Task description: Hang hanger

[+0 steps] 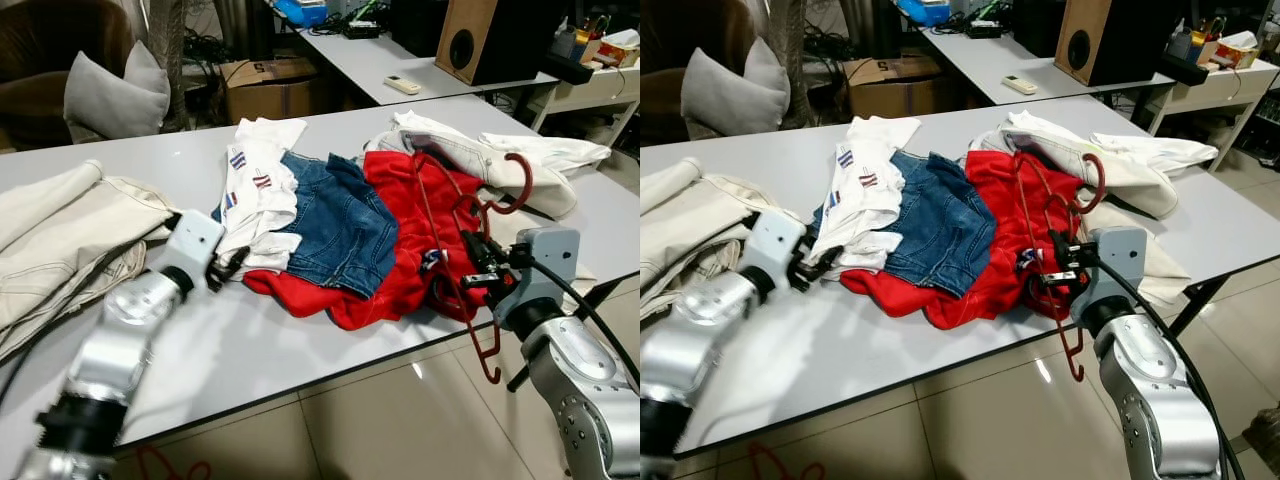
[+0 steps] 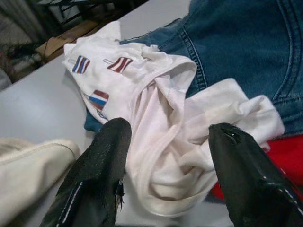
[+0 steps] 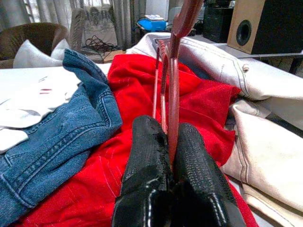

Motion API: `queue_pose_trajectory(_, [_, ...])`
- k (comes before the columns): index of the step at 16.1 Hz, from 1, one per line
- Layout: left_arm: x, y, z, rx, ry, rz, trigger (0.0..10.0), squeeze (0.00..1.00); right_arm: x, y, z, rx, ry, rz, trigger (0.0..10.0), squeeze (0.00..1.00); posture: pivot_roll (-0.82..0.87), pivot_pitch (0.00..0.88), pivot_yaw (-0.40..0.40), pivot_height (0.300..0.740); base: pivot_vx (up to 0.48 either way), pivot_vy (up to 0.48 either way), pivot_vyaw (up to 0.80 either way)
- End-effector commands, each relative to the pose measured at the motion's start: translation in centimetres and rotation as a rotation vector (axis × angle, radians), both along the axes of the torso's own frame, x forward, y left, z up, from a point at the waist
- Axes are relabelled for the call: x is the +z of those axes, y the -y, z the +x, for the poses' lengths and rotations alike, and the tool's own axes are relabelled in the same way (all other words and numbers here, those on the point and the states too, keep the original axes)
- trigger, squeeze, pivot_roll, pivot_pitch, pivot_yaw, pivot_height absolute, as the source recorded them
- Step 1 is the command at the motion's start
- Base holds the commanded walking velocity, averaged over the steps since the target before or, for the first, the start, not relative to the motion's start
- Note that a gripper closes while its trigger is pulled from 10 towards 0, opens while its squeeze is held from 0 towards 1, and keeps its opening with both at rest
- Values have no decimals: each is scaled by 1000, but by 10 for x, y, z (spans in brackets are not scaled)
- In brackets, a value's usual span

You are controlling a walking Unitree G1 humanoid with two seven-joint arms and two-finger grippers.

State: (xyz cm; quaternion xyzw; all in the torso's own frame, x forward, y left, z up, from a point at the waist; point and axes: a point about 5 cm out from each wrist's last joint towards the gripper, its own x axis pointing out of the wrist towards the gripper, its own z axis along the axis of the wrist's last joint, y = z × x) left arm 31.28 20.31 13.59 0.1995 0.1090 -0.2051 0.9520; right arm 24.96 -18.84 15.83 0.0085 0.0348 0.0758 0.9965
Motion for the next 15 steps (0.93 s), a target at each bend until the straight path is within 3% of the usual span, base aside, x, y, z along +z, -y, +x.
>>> queue_pose_trajectory(1, [-1,0,2,-25,-6,21,10000,0,2,2,1,-10,16,1,10000,0,-125,0,11,740,0,0,0])
queue_pose_trajectory(2, [-2,-3,4,-24,-17,23,9922,0,2,2,1,-12,16,2,10000,0,-126,0,12,740,0,0,0])
queue_pose_trajectory(3, [-4,-7,10,-18,-36,6,4784,0,2,2,2,-12,18,2,10000,0,-128,0,12,740,0,0,0])
queue_pose_trajectory(4, [-8,-11,14,-18,-50,25,4118,0,3,1,2,-12,21,2,10000,0,-129,0,15,740,0,0,0])
queue_pose_trajectory(5, [-11,-13,14,-31,-68,33,902,0,3,1,2,-13,22,3,10000,0,-130,0,18,740,0,0,0])
queue_pose_trajectory(6, [-12,-14,15,-36,-75,42,0,0,3,1,2,-14,24,4,10000,0,-130,0,18,740,0,0,0])
queue_pose_trajectory(15, [-18,-19,25,-52,-97,79,0,0,3,-1,3,-12,25,5,10000,0,-129,0,20,740,0,0,0])
